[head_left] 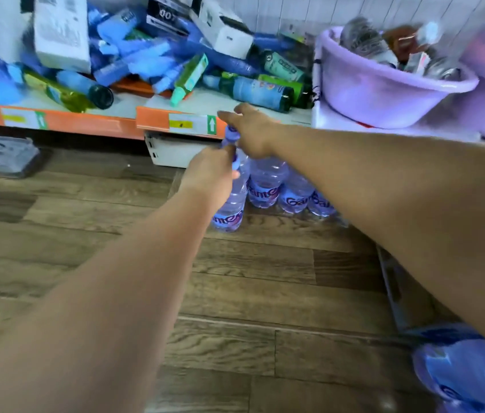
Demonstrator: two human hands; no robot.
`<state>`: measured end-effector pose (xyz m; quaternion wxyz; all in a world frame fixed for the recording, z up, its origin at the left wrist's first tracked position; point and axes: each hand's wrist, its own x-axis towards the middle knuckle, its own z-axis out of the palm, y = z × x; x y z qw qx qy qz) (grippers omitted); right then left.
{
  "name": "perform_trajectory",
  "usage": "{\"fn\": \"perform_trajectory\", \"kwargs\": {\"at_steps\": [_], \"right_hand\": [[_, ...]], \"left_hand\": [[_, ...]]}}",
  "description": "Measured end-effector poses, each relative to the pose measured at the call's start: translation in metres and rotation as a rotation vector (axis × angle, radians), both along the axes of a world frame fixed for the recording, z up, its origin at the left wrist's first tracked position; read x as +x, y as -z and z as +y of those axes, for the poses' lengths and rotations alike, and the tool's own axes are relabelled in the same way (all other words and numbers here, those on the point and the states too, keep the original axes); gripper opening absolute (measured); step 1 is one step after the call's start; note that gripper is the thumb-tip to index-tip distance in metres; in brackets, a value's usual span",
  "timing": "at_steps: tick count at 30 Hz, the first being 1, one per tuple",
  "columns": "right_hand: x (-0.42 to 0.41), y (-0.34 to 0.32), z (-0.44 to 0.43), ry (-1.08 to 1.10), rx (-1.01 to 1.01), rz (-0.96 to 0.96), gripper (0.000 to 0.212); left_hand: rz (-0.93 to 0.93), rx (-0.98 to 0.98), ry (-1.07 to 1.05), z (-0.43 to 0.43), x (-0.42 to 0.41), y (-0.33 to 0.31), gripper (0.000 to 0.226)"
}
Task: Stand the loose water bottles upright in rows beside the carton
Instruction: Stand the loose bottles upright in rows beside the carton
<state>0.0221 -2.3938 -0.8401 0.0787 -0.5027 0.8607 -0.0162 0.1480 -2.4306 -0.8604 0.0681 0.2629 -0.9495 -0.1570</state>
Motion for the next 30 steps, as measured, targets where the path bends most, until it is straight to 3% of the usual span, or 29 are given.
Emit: {"fn": "perform_trajectory", "kwargs": {"at_steps": [3, 14, 20, 25, 30], "right_hand": [[0.006, 0.011, -0.009, 0.02, -0.012, 0.028, 0.045], [0.039, 0.021, 0.008, 0.202, -0.146, -0.085, 0.035], [0.075, 0.012, 0.051, 0.31, -0.264, -0.136, 0.034], [0.111, -0.005, 0.074, 0.251, -0.18, -0.279, 0.024], [0.144, -0.01, 0.133, 0.113, -0.152, -0.327, 0.031]], "left_hand": [[0.013, -0.016, -0.011, -0.004, 0.002, 0.003, 0.028], [-0.119, -0.035, 0.045, -0.01, 0.018, -0.01, 0.028], [-0.349, -0.233, 0.201, -0.005, 0.066, -0.015, 0.027], [-0.381, -0.234, 0.155, 0.02, 0.099, -0.018, 0.032], [-0.397, -0.218, 0.048, 0.086, 0.143, -0.029, 0.029]]}}
